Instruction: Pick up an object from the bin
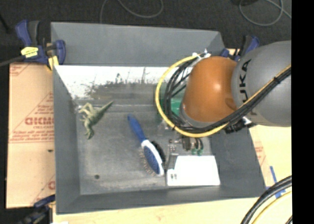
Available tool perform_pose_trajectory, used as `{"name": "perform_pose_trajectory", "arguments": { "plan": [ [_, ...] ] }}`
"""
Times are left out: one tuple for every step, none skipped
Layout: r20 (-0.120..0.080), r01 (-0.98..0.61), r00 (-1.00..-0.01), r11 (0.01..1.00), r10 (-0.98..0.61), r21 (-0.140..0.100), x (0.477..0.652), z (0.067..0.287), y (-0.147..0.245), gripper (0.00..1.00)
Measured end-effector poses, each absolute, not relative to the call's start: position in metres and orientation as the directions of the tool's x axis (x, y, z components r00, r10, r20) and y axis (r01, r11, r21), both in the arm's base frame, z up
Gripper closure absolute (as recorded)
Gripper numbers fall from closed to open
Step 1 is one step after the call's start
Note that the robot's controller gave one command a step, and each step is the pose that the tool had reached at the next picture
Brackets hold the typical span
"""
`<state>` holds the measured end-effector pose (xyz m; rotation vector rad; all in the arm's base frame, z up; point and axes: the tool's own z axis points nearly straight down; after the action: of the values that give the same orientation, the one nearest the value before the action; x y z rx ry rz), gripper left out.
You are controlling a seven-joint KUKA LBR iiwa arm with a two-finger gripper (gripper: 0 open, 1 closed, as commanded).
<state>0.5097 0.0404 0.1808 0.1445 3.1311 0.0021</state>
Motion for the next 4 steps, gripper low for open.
{"name": "perform_pose_trajectory", "arguments": {
  "plan": [
    [-0.003, 0.283, -0.959, 0.959, 0.283, 0.002, 0.515, 0.16, 0.078, 0.0],
    [0.0, 0.326, -0.945, 0.945, 0.326, 0.001, 0.513, 0.155, 0.05, 0.0],
    [0.002, 0.429, -0.903, 0.903, 0.429, 0.003, 0.528, 0.079, 0.052, 0.0],
    [-0.002, 0.403, -0.915, 0.915, 0.403, 0.0, 0.503, 0.07, 0.06, 1.0]
  ]
}}
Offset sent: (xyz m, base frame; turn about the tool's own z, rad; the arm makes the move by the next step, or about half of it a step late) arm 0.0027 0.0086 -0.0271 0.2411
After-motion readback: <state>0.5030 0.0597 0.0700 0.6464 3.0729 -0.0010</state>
